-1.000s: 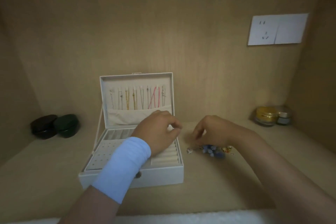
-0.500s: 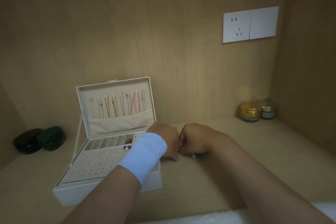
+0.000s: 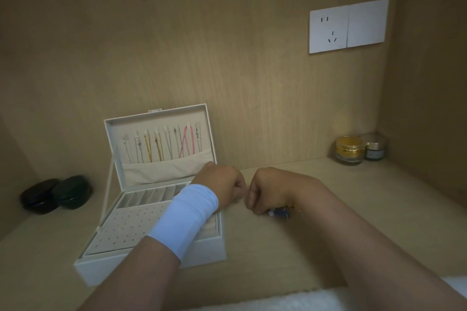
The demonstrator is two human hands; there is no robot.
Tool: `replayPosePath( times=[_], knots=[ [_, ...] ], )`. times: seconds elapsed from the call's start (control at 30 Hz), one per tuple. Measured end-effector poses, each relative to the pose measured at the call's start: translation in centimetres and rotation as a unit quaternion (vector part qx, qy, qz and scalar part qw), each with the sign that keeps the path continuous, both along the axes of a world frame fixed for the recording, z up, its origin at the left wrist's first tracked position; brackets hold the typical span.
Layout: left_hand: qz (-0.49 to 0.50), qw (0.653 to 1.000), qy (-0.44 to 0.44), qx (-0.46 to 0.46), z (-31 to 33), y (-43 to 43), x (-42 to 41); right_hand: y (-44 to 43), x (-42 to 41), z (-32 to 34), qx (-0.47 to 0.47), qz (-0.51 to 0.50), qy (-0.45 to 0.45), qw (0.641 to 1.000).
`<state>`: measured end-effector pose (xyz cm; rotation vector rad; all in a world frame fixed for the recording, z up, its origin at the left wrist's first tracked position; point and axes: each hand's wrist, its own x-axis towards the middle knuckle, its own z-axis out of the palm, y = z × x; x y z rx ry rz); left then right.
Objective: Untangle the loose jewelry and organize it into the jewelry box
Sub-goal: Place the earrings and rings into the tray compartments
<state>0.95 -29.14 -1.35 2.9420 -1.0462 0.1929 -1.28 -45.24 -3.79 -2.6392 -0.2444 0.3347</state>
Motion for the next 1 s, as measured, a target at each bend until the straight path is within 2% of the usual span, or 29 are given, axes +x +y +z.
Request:
replayPosePath(
  times=[0.07, 0.13, 0.3, 0.37, 0.43, 0.47, 0.57, 0.6, 0.7, 0.77, 0.9, 1.0],
  knots=[
    [0.003, 0.997, 0.026, -0.069, 0.3, 0.7, 0.1, -0.1, 0.0, 0.0, 0.017, -0.002, 0.011, 1.000],
    [0.009, 0.979, 0.080, -0.189, 0.1, 1.6, 0.5, -0.2, -0.2, 0.3, 0.054, -0.005, 0.013, 0.998],
    [0.003, 0.883, 0.196, -0.426, 0.8, 3.9, 0.1, -0.2, -0.5, 1.8, 0.188, -0.030, -0.067, 0.980],
    [0.011, 0.853, 0.224, -0.472, 1.1, 5.3, -0.1, 0.3, -0.7, 2.3, 0.280, -0.041, -0.059, 0.957],
    [0.028, 0.847, 0.230, -0.479, 1.2, 6.8, 0.0, 1.2, -1.1, 2.9, 0.342, -0.045, -0.066, 0.936],
    [0.033, 0.833, 0.247, -0.495, 1.3, 7.6, -0.1, 1.8, -1.3, 3.2, 0.359, -0.046, -0.074, 0.929],
    [0.039, 0.754, 0.332, -0.565, 1.9, 10.3, -0.4, 3.9, -1.6, 3.6, 0.386, -0.053, -0.102, 0.915],
    [0.043, 0.748, 0.338, -0.569, 2.2, 11.3, -0.5, 4.7, -1.8, 3.7, 0.387, -0.054, -0.109, 0.914],
    [0.085, 0.810, 0.235, -0.531, 2.2, 14.3, -0.3, 6.8, -1.7, 3.5, 0.384, -0.033, -0.126, 0.914],
    [0.109, 0.825, 0.179, -0.525, 1.7, 15.7, 0.1, 8.2, -1.3, 3.5, 0.367, -0.024, -0.149, 0.918],
    [0.133, 0.888, 0.120, -0.424, 0.1, 17.1, 1.2, 11.2, 0.6, 3.8, 0.310, -0.032, -0.176, 0.934],
    [0.112, 0.907, 0.108, -0.392, -0.7, 17.2, 1.8, 13.2, 2.3, 3.7, 0.219, -0.035, -0.199, 0.955]
  ],
)
